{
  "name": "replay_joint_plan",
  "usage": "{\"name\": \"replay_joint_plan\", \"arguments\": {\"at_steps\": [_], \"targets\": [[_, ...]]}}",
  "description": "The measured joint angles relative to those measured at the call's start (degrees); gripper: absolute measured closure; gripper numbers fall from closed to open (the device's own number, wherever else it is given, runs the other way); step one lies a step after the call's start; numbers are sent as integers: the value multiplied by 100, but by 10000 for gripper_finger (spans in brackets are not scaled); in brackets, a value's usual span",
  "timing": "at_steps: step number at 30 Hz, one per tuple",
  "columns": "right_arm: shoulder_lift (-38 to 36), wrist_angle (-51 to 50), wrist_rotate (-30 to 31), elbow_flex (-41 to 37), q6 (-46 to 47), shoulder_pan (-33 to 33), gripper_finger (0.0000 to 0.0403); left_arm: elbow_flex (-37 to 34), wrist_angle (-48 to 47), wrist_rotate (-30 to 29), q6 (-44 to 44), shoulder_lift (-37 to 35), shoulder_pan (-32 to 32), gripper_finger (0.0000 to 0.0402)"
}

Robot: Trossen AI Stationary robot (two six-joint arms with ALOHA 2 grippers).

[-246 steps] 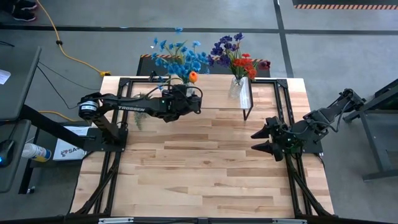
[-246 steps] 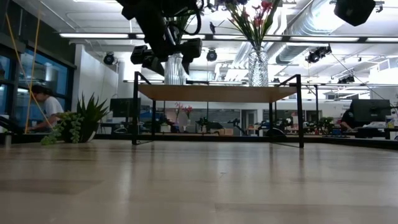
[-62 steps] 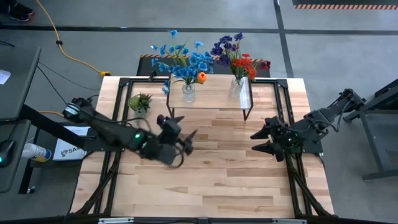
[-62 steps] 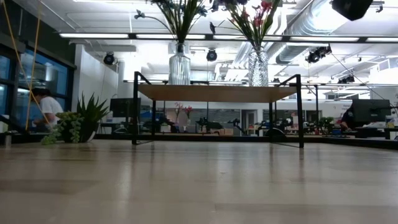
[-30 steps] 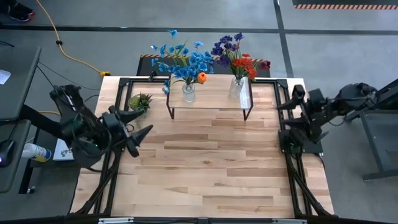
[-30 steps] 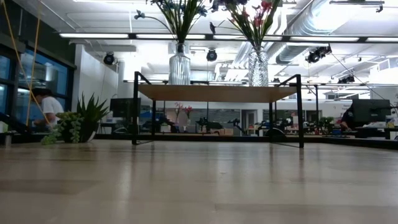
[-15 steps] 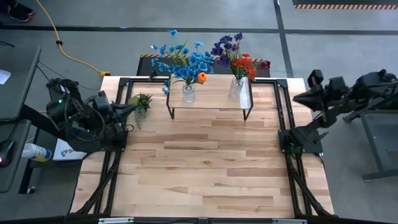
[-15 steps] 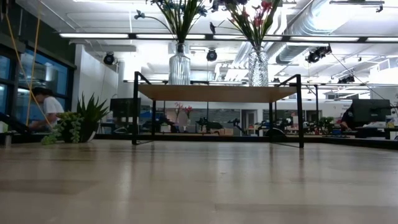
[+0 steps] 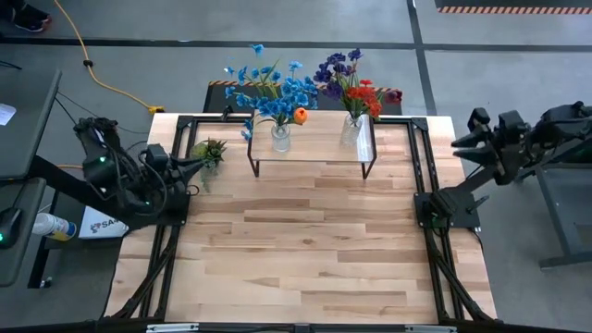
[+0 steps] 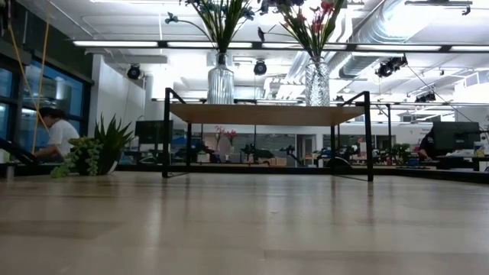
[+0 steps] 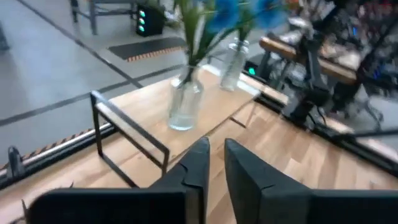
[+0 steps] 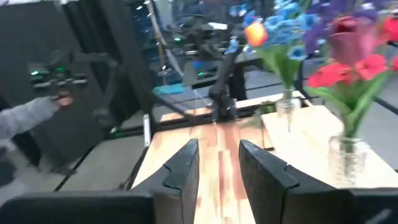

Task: Pick and place flowers into a vace then onto a shelf
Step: Return To Home Position

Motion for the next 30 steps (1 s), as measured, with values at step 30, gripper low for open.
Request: {"name": "replay_joint_plan", "arguments": {"at_steps": [30], "targets": [[-2346,1393,-390,-2631,-614,94,295,-1980,1848,-409,670,-1457,-2,351]]}}
